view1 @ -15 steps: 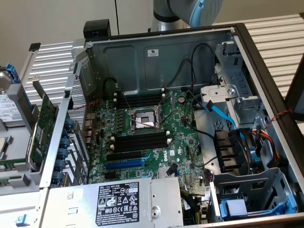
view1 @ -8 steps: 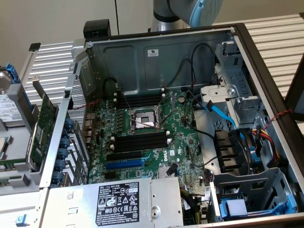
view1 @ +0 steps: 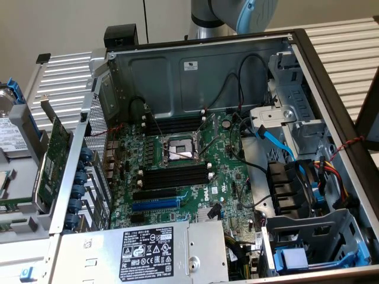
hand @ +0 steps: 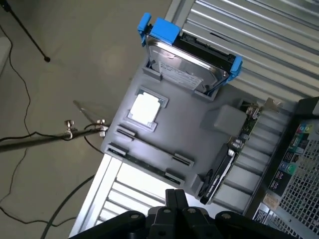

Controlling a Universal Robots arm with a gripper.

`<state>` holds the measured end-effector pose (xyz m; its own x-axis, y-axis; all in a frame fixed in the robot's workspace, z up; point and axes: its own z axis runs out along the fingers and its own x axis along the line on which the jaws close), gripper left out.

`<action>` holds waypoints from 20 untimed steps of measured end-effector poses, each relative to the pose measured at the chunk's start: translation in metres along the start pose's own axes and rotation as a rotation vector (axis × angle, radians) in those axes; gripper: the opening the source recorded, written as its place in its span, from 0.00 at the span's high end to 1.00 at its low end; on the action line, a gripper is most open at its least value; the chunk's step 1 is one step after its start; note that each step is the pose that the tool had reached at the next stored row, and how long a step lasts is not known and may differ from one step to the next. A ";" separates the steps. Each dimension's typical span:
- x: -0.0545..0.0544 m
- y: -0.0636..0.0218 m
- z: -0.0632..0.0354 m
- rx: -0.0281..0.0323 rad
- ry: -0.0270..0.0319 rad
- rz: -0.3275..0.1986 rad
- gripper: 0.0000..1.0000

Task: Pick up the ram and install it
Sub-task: 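Pick up the ram and move it above insertion slot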

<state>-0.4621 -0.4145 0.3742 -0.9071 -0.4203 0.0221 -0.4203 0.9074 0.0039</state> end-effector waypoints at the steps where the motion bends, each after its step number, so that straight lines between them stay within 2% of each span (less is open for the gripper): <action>1: 0.000 0.0000 0.0001 0.0004 0.0001 -0.019 0.89; 20: 0.000 0.0000 0.0024 0.0080 0.0014 -0.364 0.89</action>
<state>-0.4621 -0.4144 0.3718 -0.6980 -0.7158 0.0221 -0.7159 0.6982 0.0039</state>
